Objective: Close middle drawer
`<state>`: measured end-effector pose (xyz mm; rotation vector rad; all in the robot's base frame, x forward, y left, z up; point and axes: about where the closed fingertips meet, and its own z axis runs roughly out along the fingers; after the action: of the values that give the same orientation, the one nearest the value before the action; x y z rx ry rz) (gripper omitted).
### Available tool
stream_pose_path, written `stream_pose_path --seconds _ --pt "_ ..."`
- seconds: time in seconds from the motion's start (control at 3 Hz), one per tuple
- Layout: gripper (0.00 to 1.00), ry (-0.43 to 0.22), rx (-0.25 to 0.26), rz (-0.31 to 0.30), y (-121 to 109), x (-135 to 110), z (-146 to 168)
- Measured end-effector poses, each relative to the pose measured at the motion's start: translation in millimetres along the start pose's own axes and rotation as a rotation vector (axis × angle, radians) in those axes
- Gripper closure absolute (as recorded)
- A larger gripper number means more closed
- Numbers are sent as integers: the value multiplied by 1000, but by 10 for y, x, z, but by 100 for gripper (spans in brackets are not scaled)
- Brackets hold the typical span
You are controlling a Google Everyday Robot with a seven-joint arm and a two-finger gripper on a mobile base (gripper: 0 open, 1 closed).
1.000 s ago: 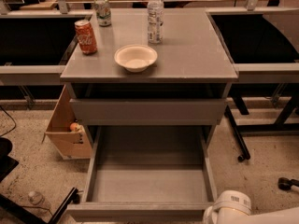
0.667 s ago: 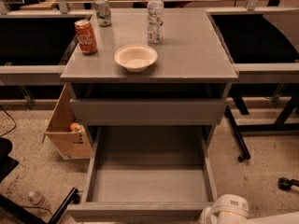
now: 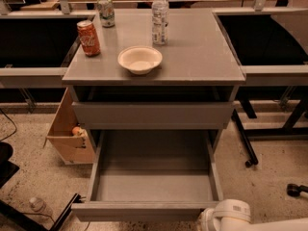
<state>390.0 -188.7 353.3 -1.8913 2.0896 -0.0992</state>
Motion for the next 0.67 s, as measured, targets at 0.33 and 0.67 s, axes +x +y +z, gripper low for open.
stream_pose_path --seconds 0.33,0.67 --pt "100 -11 22 -26 -96 -57 43" --pt "100 -55 103 -76 -511 -250 99"
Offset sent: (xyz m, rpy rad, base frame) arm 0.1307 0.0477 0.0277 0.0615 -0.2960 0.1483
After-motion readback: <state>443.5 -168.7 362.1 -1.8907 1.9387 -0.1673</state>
